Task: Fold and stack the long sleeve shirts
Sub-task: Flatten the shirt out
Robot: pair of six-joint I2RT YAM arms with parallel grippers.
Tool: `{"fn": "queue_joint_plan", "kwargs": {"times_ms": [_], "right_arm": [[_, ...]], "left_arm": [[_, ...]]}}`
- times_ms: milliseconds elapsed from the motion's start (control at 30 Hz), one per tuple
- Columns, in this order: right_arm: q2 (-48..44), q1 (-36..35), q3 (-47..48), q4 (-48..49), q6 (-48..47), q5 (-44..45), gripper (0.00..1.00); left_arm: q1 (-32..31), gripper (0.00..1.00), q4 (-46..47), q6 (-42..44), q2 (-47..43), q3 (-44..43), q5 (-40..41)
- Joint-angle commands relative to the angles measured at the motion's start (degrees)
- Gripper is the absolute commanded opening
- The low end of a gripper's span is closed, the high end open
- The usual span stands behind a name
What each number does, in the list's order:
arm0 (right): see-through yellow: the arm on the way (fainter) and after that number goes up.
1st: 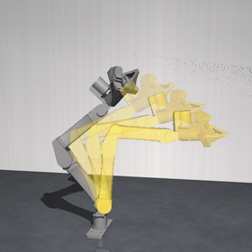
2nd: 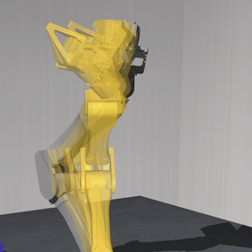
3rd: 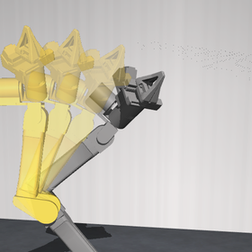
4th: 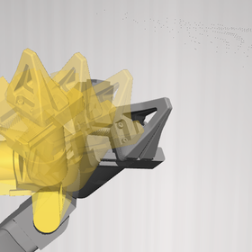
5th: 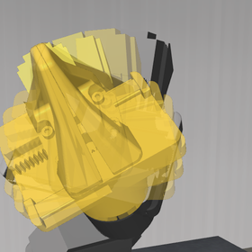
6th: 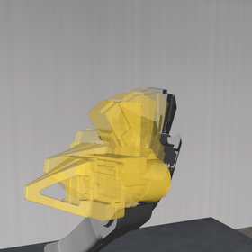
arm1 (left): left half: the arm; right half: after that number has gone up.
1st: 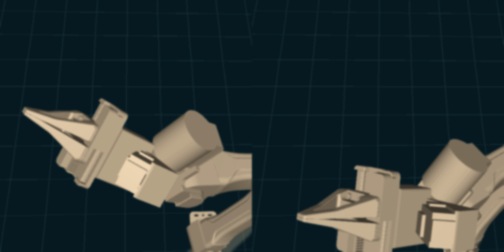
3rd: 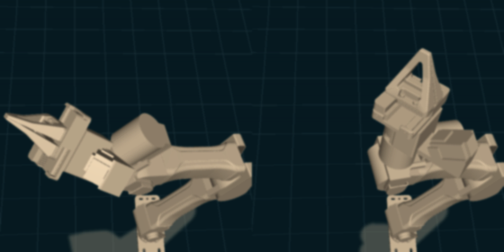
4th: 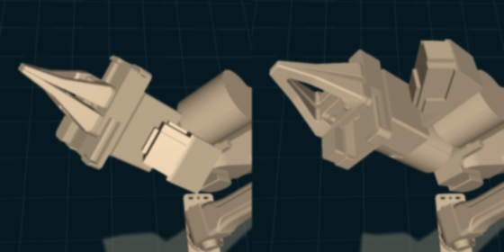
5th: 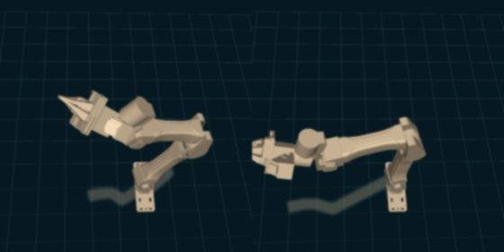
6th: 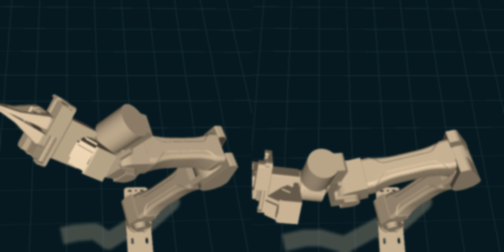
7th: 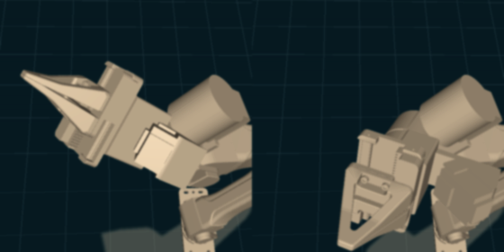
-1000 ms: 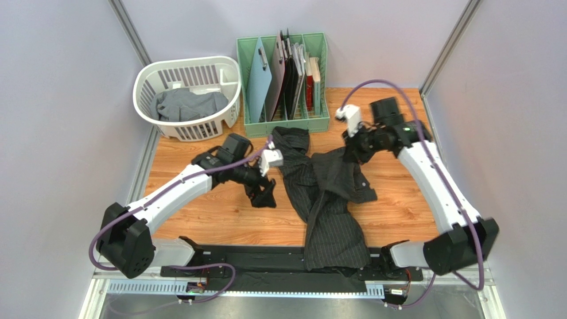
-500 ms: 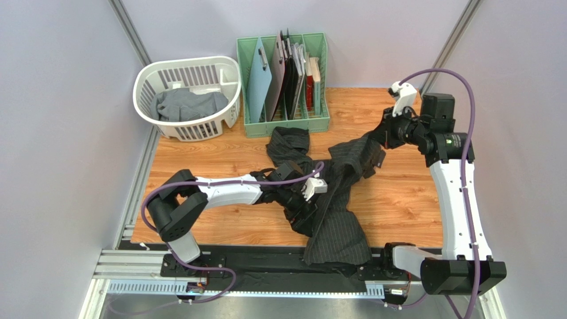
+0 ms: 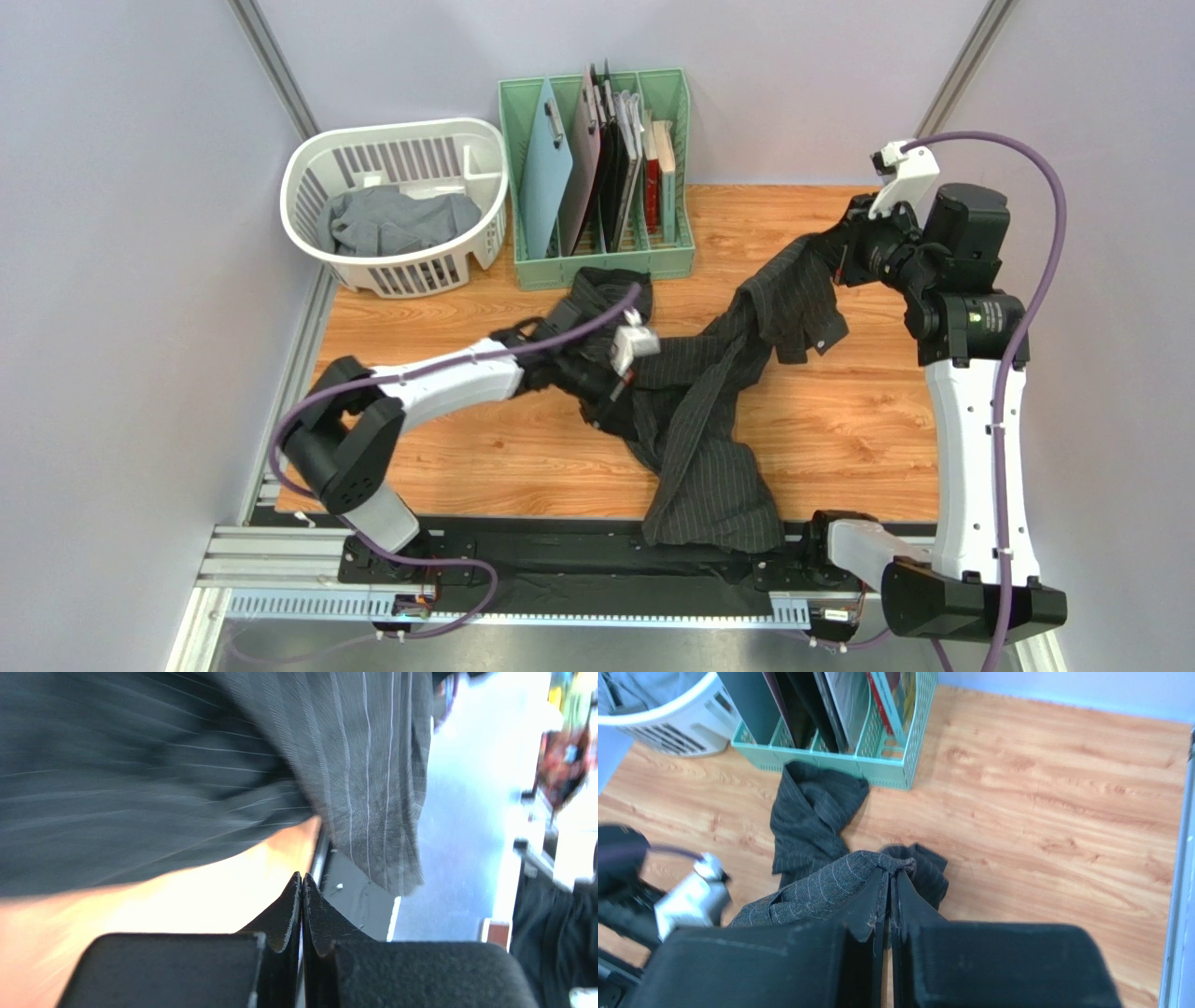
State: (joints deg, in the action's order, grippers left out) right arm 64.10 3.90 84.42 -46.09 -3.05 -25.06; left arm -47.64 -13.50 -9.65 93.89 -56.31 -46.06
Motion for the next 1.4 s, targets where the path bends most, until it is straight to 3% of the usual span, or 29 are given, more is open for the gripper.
{"fn": "queue_joint_plan", "kwargs": {"times_ms": [0,33,67,100,167,200,333,467,767,867,933,967,1067,1133,1300,1367], "right_arm": [[-2.75,0.14,3.2,7.67,4.61,1.42,0.0],[-2.83,0.14,3.12,8.55,6.11,0.98,0.0],[-2.84,0.05,3.03,10.04,6.73,0.54,0.0],[-2.84,0.05,2.77,10.75,7.35,0.1,0.0],[-2.14,0.05,1.54,11.98,8.49,-0.25,0.0],[-1.78,0.05,1.01,12.24,8.67,0.09,0.0],[-0.82,0.05,-0.57,13.12,9.29,0.36,0.0],[-0.64,0.05,-1.36,14.35,9.55,1.24,0.0],[-2.04,0.05,-2.86,14.71,7.18,4.05,0.0],[-1.87,0.05,-2.42,15.06,6.83,5.02,0.0],[-1.69,0.05,-1.9,15.15,6.57,5.55,0.0],[-1.78,0.05,-1.81,15.06,6.39,5.63,0.0],[-1.87,0.05,-1.89,15.32,6.65,5.46,0.0],[-1.96,0.05,-1.98,15.5,6.92,5.64,0.0],[-2.13,0.05,-1.72,15.41,7.53,6.86,0.0],[-2.57,0.05,-1.37,14.89,7.1,7.57,0.0]], "left_arm": [[9.92,0.0,-12.22,6.04,-8.87,-3.63,-5.88],[10.28,0.02,-13.56,6.74,-10.29,-3.54,-5.97],[9.41,0.14,-14.97,5.97,-11.96,-2.93,-3.71],[7.93,0.41,-15.24,5.09,-15.37,-2.49,-1.25],[0.47,0.76,-14.46,1.84,-18.29,-1.61,9.6],[-2.26,0.99,-13.93,0.26,-19.61,-1.34,13.68],[-13.51,0.99,-12.61,-4.59,-16.2,-1.77,28.02],[-19.06,0.95,-13.92,-6.34,-9.7,-5.82,37.34],[-23.99,0.82,-15.15,-9.51,0.41,-12.06,42.28],[-23.99,0.71,-15.42,-9.6,1.21,-12.33,44.91],[-24.08,0.72,-16.21,-9.95,1.3,-12.85,45.62],[-23.99,0.77,-16.38,-9.69,0.95,-13.03,44.75],[-26.09,0.77,-16.12,-8.64,-1.25,-12.94,45.88],[-29.08,0.68,-16.47,-8.37,-0.81,-13.21,52.7],[-31.11,0.47,-20.68,-7.76,6.91,-18.99,58.97],[-30.41,0.32,-23.15,-6.62,7.19,-20.23,61.18]]}}
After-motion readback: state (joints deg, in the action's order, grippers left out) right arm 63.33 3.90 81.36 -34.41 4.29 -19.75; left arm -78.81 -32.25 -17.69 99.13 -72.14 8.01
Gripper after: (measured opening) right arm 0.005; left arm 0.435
